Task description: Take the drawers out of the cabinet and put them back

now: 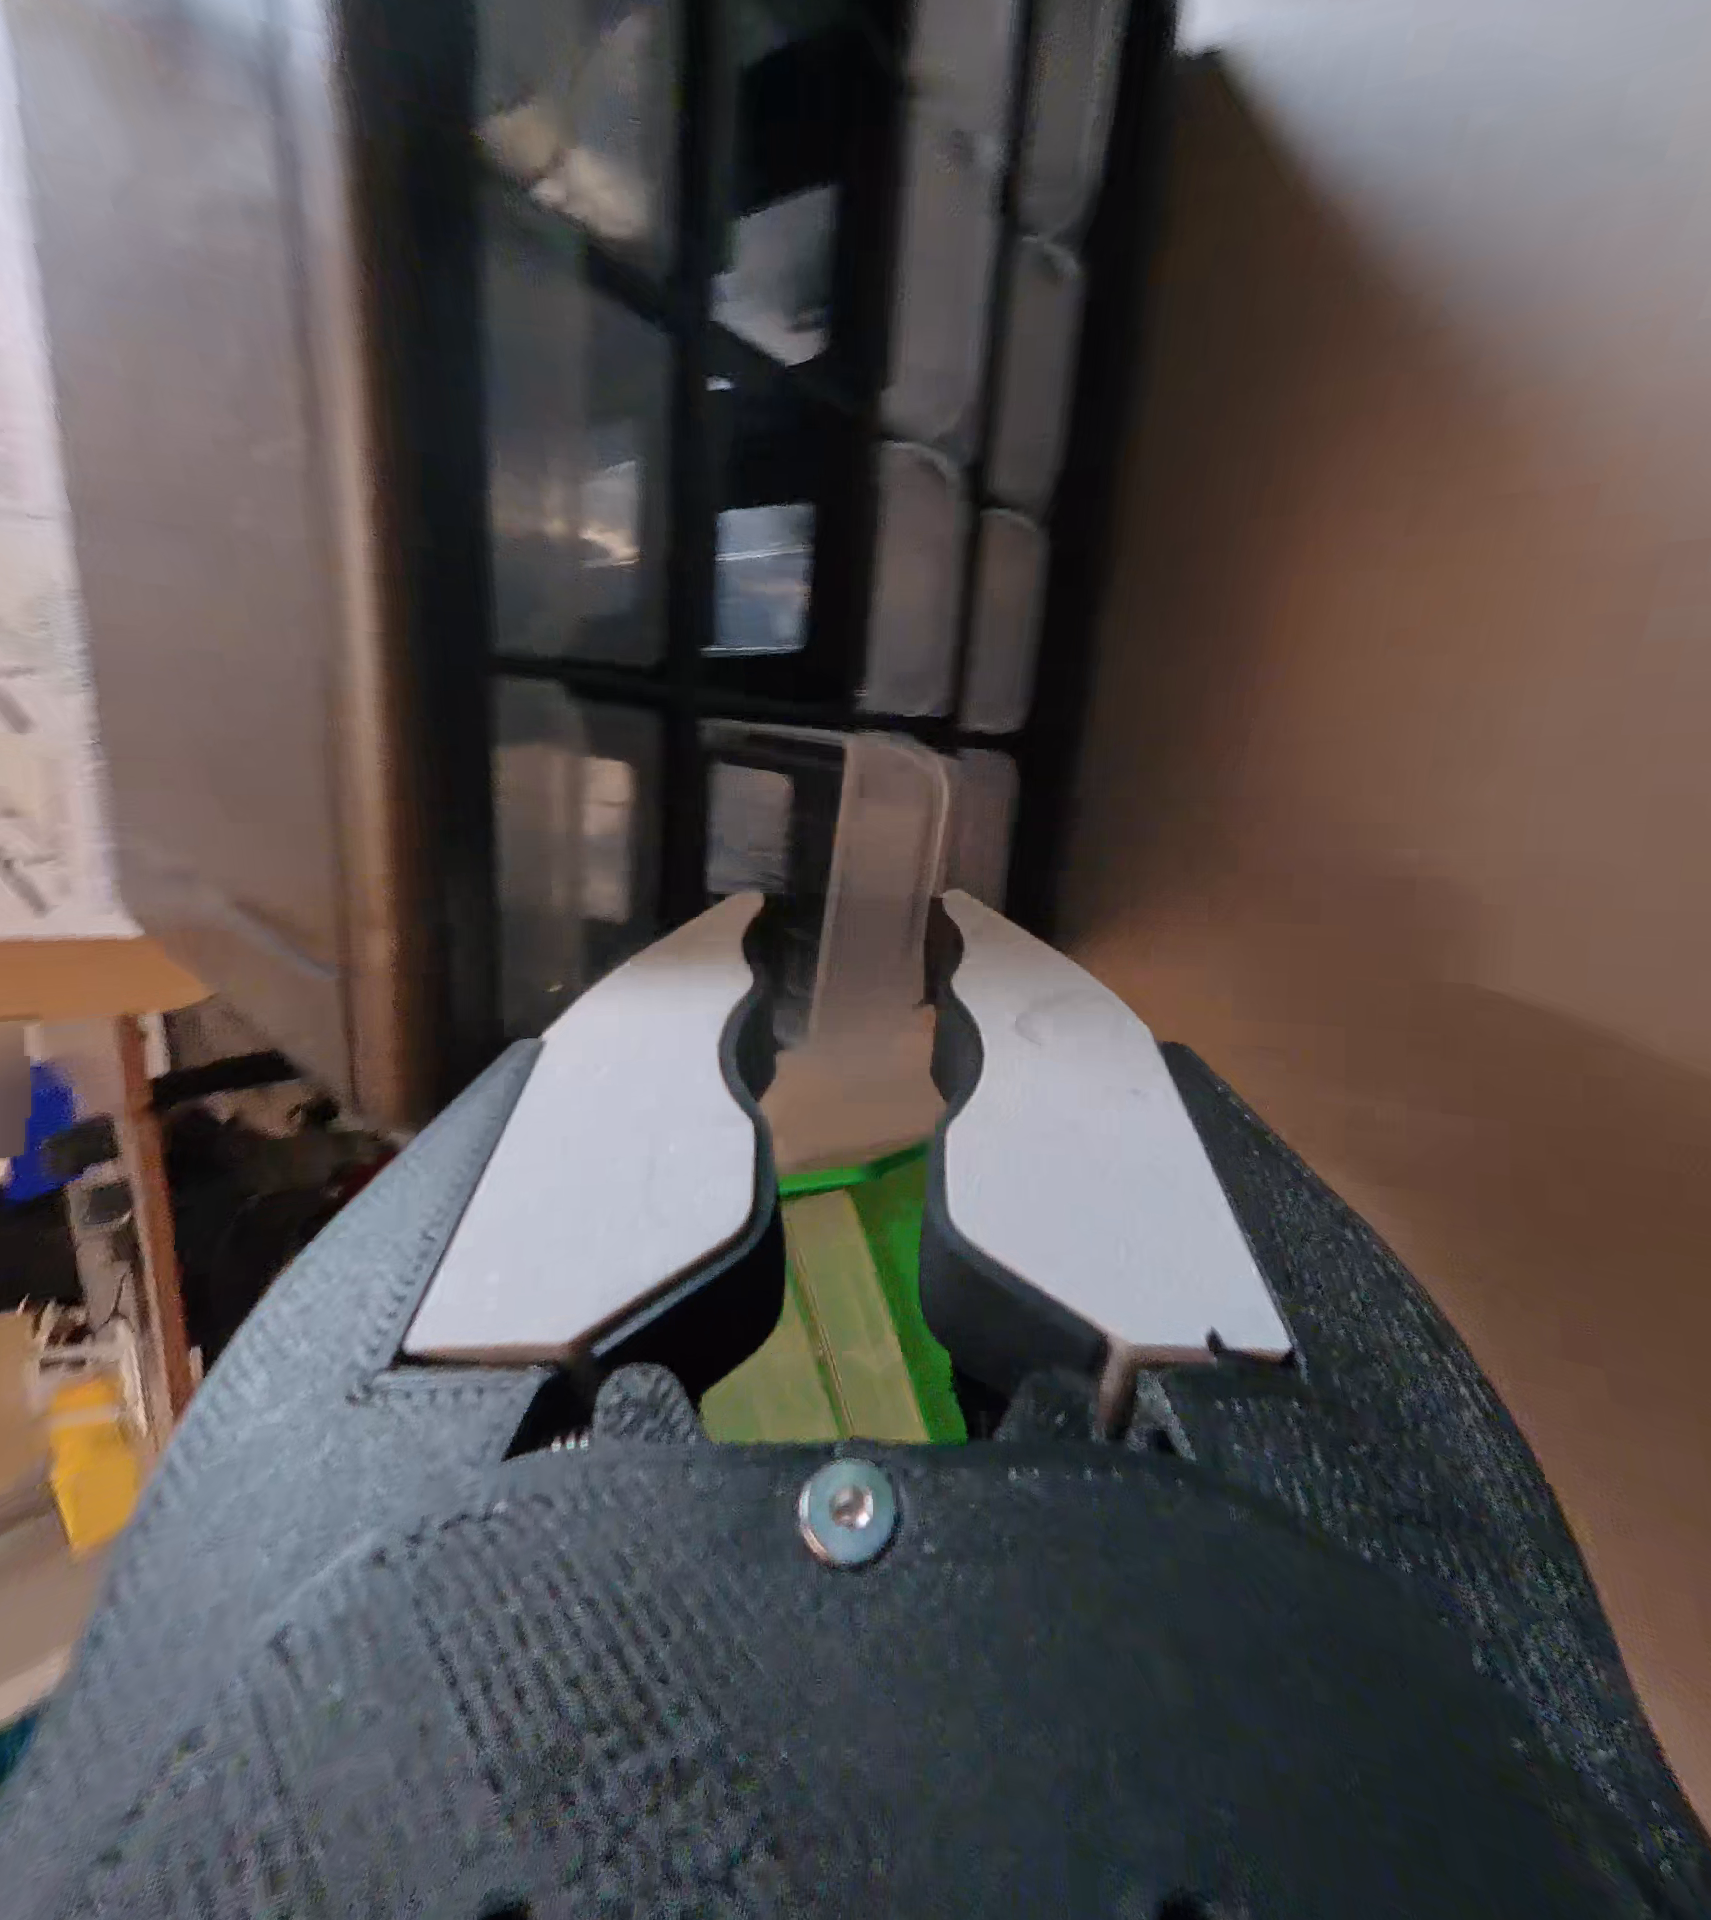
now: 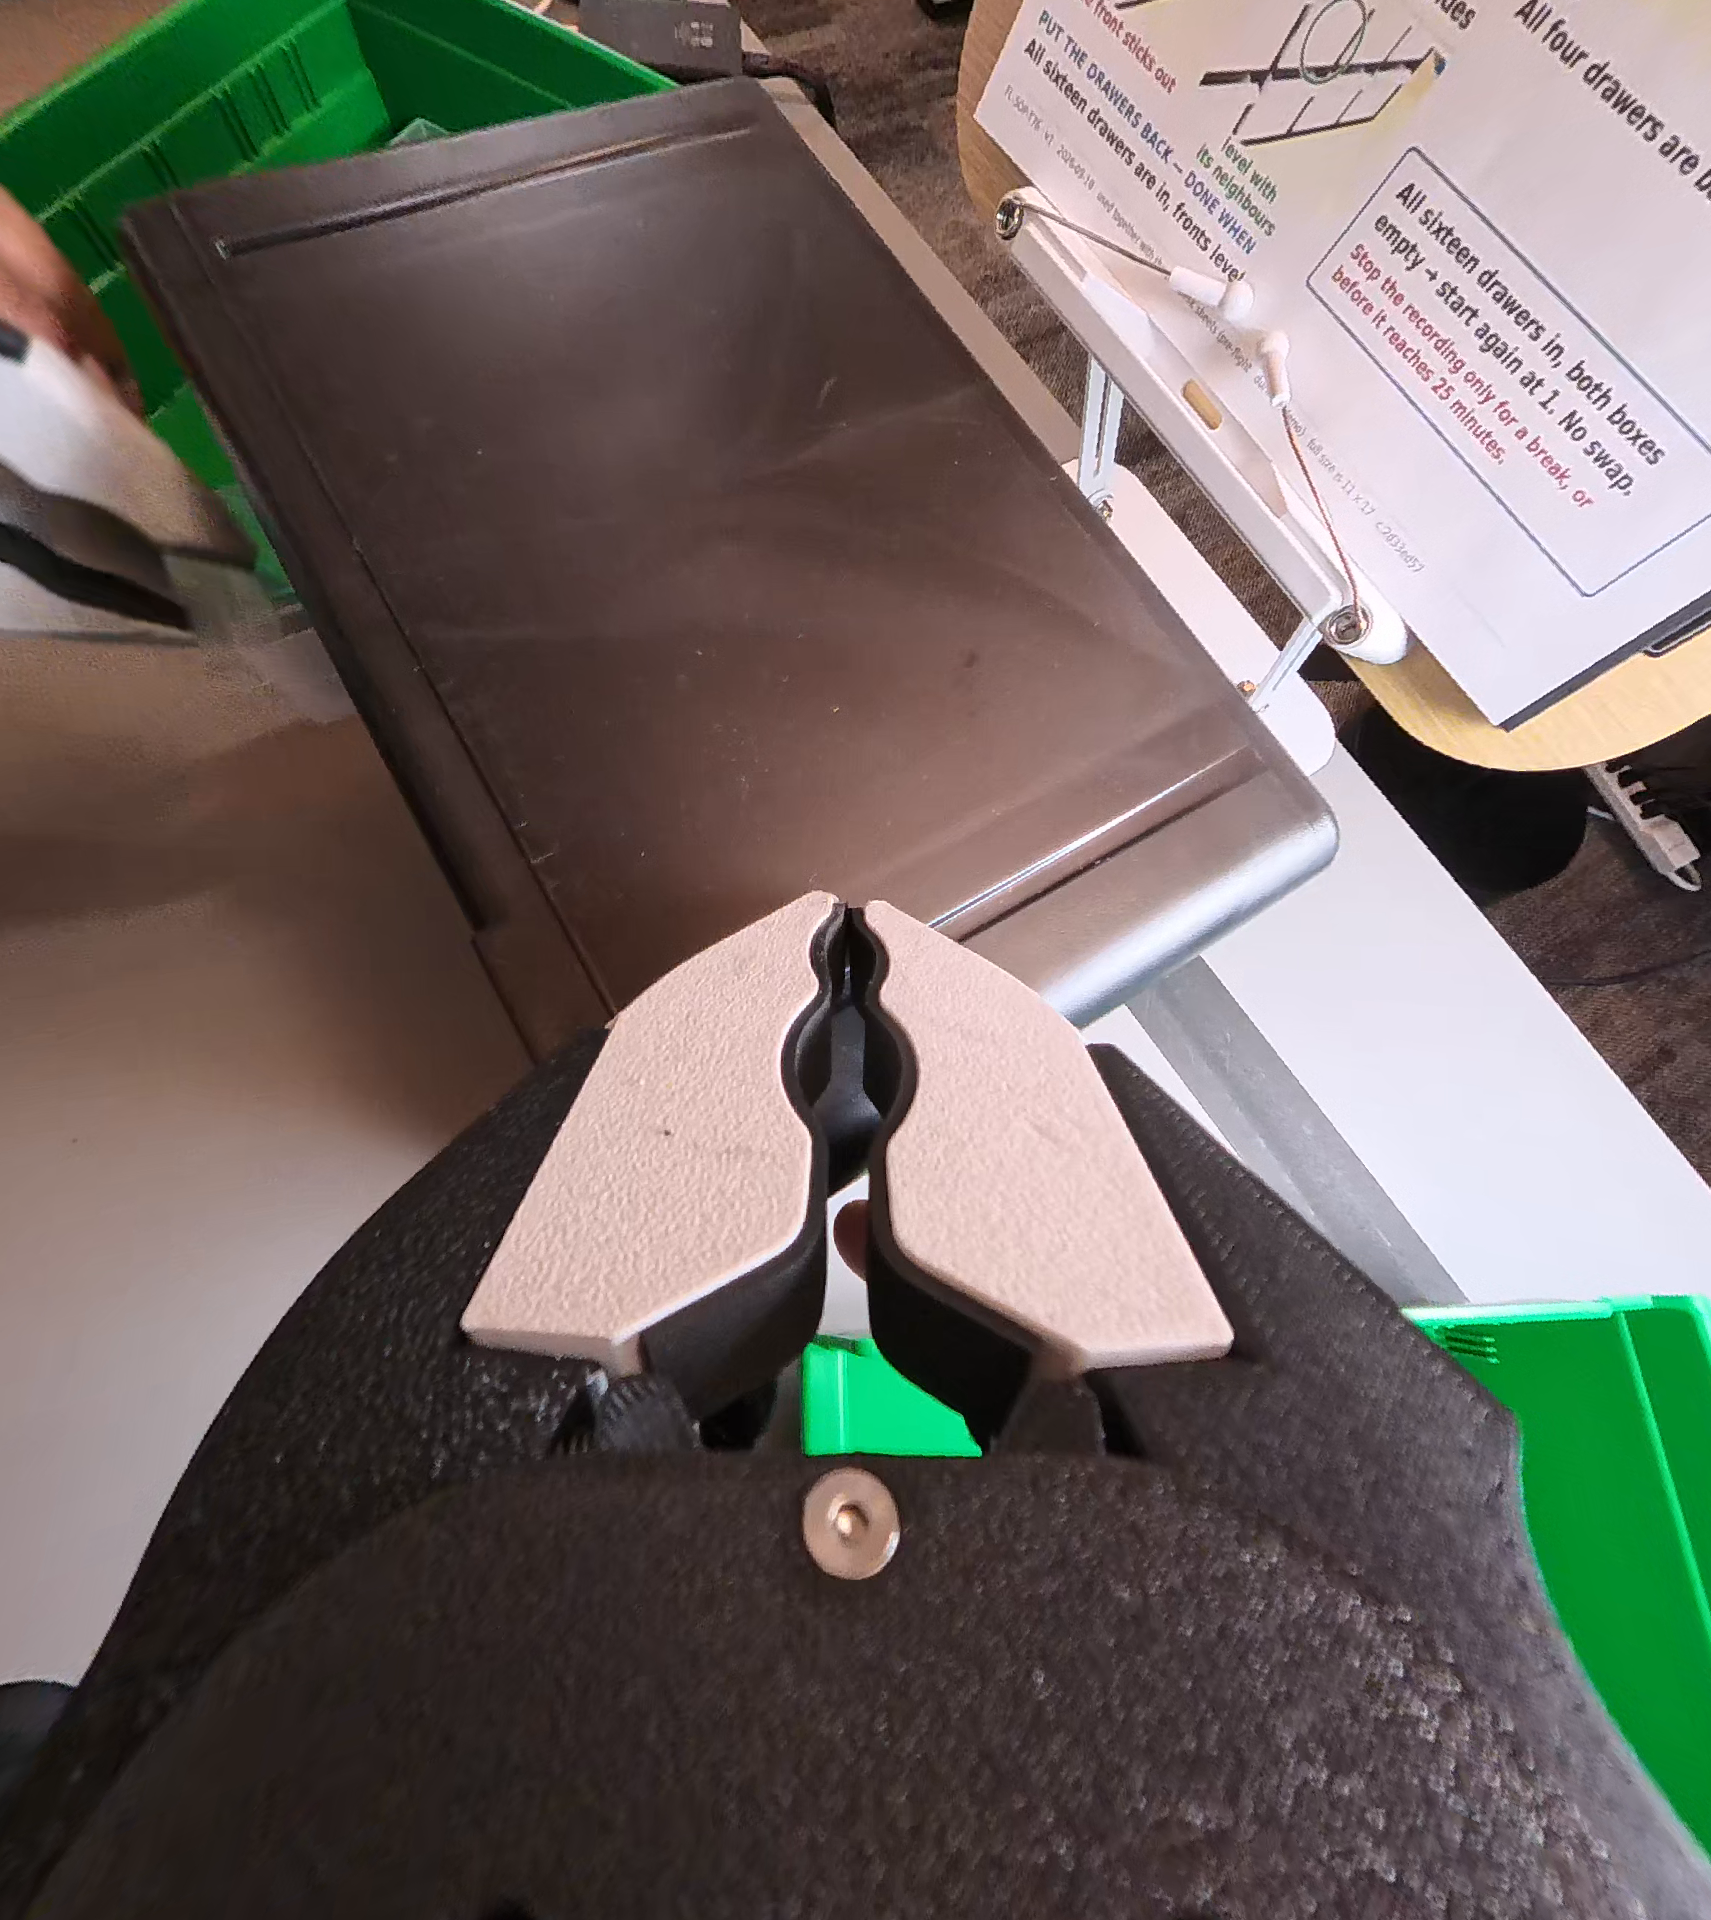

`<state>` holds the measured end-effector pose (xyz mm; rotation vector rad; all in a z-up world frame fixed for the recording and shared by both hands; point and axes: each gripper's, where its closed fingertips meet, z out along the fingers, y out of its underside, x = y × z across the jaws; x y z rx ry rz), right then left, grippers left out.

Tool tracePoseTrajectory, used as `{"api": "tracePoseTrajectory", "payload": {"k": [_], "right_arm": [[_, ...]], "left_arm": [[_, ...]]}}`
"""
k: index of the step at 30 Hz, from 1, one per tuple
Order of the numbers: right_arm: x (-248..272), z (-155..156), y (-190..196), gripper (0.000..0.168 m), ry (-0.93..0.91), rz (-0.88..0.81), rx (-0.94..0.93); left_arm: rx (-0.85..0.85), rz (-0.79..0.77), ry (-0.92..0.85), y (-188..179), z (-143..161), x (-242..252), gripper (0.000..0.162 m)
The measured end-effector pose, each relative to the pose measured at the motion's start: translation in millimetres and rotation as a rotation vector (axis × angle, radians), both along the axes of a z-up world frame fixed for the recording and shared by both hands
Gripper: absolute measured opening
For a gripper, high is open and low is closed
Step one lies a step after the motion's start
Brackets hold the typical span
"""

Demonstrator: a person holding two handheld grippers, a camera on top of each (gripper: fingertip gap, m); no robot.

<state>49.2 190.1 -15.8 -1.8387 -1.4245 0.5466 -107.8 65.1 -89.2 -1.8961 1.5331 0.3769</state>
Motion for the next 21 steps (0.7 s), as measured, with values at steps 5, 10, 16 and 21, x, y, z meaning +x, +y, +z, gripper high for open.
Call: {"api": "tracePoseTrajectory", "payload": {"k": [5, 10, 16, 21], "right_arm": [[0, 0, 0, 0.000, -0.001, -0.006, 0.015], [0, 0, 0, 0.000, 0.009, 0.000, 0.004], [0, 0, 0, 0.000, 0.015, 0.003, -0.002], [-1, 0, 0, 0.000, 0.014, -0.006, 0.015]], "left_arm": [[0.203, 0.118, -0.096, 17, 5, -6, 0.034], [0.283, 0.074, -0.286, 0, 14, 3, 0.019], [0.252, 0.187, -0.381, 4, -11, -7, 0.000], [0.302, 0.294, -0.447, 30, -21, -11, 0.000]]}}
